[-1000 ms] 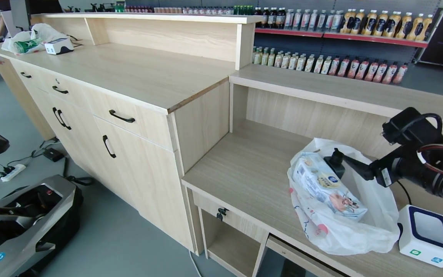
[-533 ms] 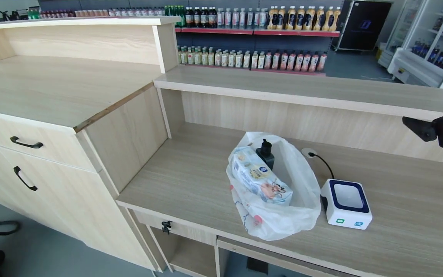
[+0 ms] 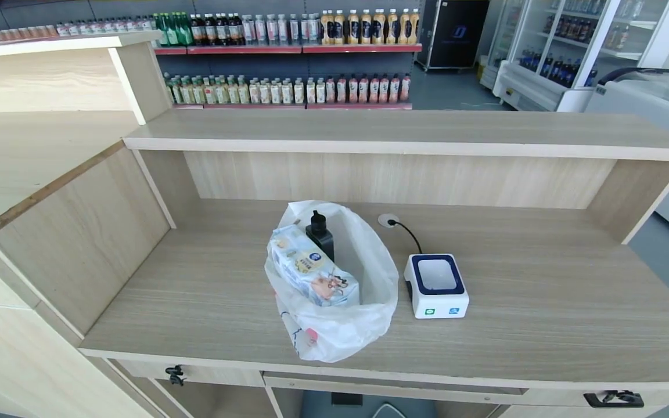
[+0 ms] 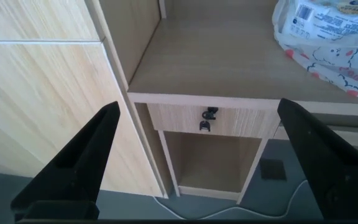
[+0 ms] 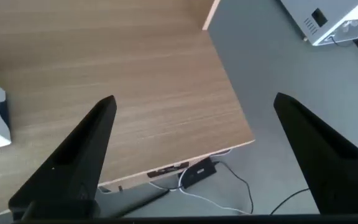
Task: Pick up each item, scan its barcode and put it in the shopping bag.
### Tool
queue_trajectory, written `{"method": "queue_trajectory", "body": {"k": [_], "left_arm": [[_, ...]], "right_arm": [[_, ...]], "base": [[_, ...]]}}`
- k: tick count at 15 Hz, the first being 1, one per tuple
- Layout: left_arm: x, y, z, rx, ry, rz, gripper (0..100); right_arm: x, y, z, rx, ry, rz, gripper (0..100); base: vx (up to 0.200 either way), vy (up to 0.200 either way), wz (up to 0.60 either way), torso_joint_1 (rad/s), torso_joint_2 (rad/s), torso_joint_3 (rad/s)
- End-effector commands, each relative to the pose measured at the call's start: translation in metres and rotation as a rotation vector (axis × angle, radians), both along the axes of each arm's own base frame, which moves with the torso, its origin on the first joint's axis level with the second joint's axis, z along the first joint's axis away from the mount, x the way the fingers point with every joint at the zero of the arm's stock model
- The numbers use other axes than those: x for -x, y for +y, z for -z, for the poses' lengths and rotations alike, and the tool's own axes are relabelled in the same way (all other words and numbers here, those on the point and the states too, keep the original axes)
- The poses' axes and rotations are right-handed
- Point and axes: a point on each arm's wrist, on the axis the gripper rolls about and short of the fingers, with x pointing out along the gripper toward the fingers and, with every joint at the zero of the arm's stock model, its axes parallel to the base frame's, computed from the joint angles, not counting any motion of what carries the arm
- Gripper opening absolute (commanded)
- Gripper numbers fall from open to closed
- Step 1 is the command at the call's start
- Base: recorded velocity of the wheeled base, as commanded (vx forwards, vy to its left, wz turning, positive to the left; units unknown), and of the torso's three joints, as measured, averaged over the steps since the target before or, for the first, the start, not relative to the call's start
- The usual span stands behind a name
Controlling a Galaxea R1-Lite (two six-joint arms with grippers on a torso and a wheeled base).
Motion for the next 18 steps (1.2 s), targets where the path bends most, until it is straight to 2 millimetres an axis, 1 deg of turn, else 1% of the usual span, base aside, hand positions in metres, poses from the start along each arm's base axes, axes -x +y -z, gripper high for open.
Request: {"method": "queue_trajectory", "body": {"k": [1,2,3,4,6,7,9,11,18], "left_arm": [[0.0,0.0,0.0,0.0,0.0,-0.002,100],[0.0,0.0,0.0,0.0,0.0,0.0,100],[0.0,0.0,0.0,0.0,0.0,0.0,100],[0.0,0.0,0.0,0.0,0.0,0.0,100],[0.0,0.0,0.0,0.0,0.0,-0.002,100],[0.0,0.0,0.0,0.001,0.0,-0.002,100],[0.0,0.0,0.0,0.001,0.0,0.0,100],[0.0,0.0,0.0,0.0,0.0,0.0,100],[0.0,0.0,0.0,0.0,0.0,0.0,100]], "right_arm": [[0.077,0.01,0.093,-0.043,-0.037,0.014,100],[0.091,0.012,0.124,-0.043,-0.036,-0.017,100],[0.099,0.012,0.144,-0.041,-0.049,-0.054,100],[0.108,0.011,0.153,-0.043,-0.117,-0.069,100],[0.114,0.011,0.155,-0.053,-0.186,-0.113,100],[0.119,0.013,0.156,-0.044,-0.25,-0.097,100],[0.119,0.013,0.157,-0.136,-0.285,-0.09,100],[0.122,0.012,0.157,-0.182,-0.34,-0.101,100],[0.122,0.012,0.158,-0.175,-0.338,-0.099,100]], "base": [[0.0,0.0,0.0,0.0,0.0,0.0],[0.0,0.0,0.0,0.0,0.0,0.0],[0.0,0.0,0.0,0.0,0.0,0.0],[0.0,0.0,0.0,0.0,0.0,0.0],[0.0,0.0,0.0,0.0,0.0,0.0],[0.0,0.0,0.0,0.0,0.0,0.0],[0.0,0.0,0.0,0.0,0.0,0.0],[0.0,0.0,0.0,0.0,0.0,0.0],[0.0,0.0,0.0,0.0,0.0,0.0]]}}
